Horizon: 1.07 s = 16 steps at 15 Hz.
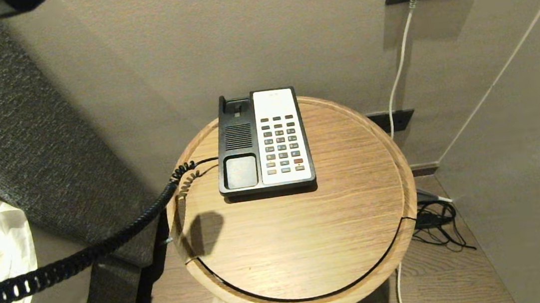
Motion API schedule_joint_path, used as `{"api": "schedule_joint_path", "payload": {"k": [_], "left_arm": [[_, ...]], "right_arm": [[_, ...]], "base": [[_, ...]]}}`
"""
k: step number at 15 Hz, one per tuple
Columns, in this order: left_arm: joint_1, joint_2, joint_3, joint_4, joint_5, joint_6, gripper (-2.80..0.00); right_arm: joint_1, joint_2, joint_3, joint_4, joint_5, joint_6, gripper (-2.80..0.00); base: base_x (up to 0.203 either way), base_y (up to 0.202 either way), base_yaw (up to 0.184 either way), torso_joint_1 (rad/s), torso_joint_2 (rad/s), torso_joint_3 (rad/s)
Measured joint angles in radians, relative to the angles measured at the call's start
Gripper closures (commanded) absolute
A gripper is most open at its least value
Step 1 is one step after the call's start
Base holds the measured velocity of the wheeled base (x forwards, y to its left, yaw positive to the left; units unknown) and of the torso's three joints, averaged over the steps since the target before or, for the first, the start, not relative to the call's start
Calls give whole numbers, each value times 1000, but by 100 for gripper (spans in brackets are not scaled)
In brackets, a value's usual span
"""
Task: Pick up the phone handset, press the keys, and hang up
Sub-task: Dial the number
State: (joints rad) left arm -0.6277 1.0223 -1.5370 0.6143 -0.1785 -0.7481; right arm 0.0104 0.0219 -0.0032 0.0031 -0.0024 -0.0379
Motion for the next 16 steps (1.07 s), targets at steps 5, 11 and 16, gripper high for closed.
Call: {"api": "schedule_joint_path", "payload": {"k": [5, 11, 16], "left_arm": [[91, 23, 54, -67, -9, 1, 0], [100, 34, 105, -70, -35, 1, 0], [100, 23, 117, -72, -68, 0, 0]], "right_arm": [[0, 0, 0, -1, 4, -16, 0], [0, -1, -5, 13, 21, -79, 0], [0, 12, -345, 184, 55, -1, 0]], "base": [[0, 0, 0, 0, 0, 0], [0, 0, 0, 0, 0, 0], [0, 0, 0, 0, 0, 0]]}}
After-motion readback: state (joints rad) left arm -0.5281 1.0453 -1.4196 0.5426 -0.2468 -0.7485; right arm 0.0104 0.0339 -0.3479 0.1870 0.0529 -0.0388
